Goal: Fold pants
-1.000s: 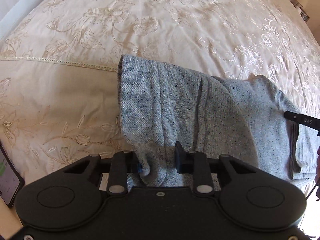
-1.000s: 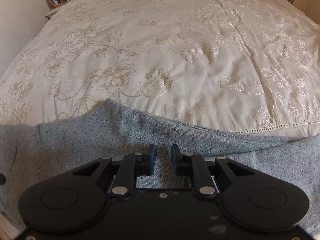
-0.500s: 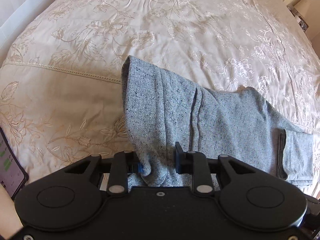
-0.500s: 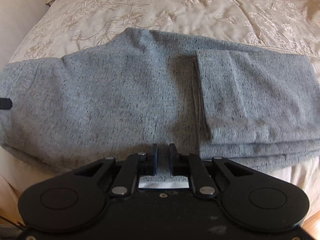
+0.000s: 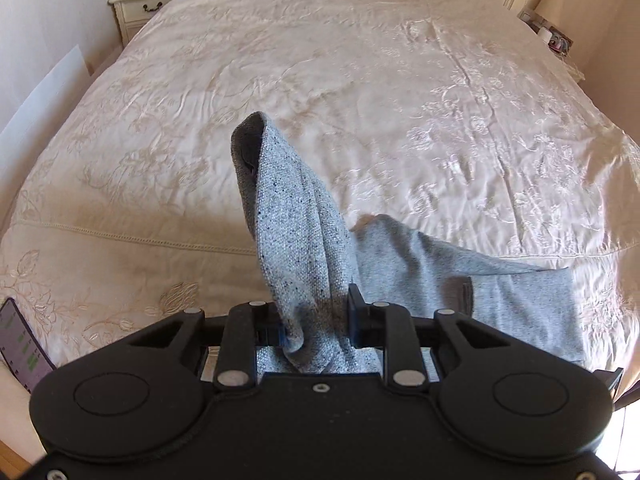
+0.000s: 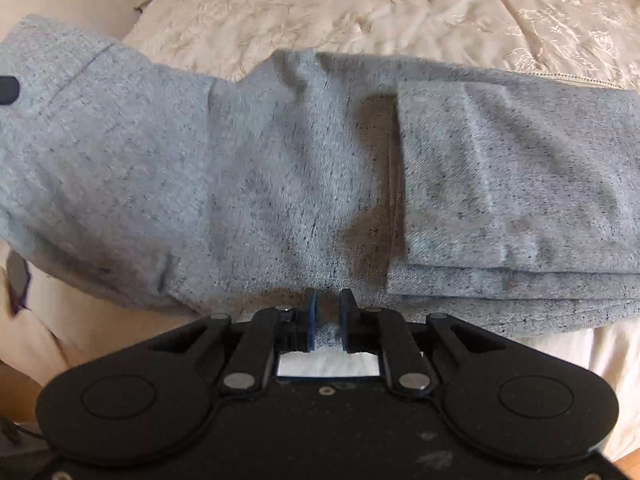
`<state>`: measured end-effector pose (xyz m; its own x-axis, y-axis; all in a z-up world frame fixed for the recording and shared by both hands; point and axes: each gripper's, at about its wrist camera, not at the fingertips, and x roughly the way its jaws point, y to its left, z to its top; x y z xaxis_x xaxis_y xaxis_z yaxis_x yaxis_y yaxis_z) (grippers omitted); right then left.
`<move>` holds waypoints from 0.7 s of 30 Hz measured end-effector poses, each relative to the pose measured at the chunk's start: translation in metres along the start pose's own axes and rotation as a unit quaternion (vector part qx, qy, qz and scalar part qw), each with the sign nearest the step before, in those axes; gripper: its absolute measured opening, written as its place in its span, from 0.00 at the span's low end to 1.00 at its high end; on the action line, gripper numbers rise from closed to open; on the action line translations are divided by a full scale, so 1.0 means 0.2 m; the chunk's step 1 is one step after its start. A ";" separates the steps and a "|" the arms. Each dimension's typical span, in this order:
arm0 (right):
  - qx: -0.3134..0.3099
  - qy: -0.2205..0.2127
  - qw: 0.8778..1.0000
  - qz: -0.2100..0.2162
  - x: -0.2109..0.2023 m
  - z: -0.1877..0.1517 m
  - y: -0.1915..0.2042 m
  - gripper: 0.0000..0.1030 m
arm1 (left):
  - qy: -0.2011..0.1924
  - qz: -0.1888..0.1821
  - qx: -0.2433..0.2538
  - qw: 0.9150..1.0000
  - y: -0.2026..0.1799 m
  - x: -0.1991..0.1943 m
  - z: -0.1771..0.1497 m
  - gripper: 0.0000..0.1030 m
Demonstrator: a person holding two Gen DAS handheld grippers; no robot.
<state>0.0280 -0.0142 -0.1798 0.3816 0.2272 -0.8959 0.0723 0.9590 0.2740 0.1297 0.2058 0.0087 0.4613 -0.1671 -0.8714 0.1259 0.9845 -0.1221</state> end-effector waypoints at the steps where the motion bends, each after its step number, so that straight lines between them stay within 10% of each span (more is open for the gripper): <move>1: 0.016 -0.010 1.000 0.010 -0.06 0.01 -0.05 0.15 | -0.003 -0.002 0.008 1.000 -0.09 -0.02 0.01 0.31; 13: 0.076 -0.052 0.996 -0.012 -0.45 0.02 -0.85 0.15 | 0.065 -0.102 0.077 0.990 -1.40 0.48 -0.06 0.26; 21: 0.075 -0.050 0.994 -0.053 -0.56 0.04 -1.19 0.21 | 0.082 -0.070 0.094 0.990 -1.50 0.52 -0.19 0.30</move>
<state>-0.0234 -0.2684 -0.1420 0.4545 0.1000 -0.8851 0.2505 0.9392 0.2348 0.1073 -0.1048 -0.0638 0.2814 -0.2746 -0.9194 0.3474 0.9223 -0.1691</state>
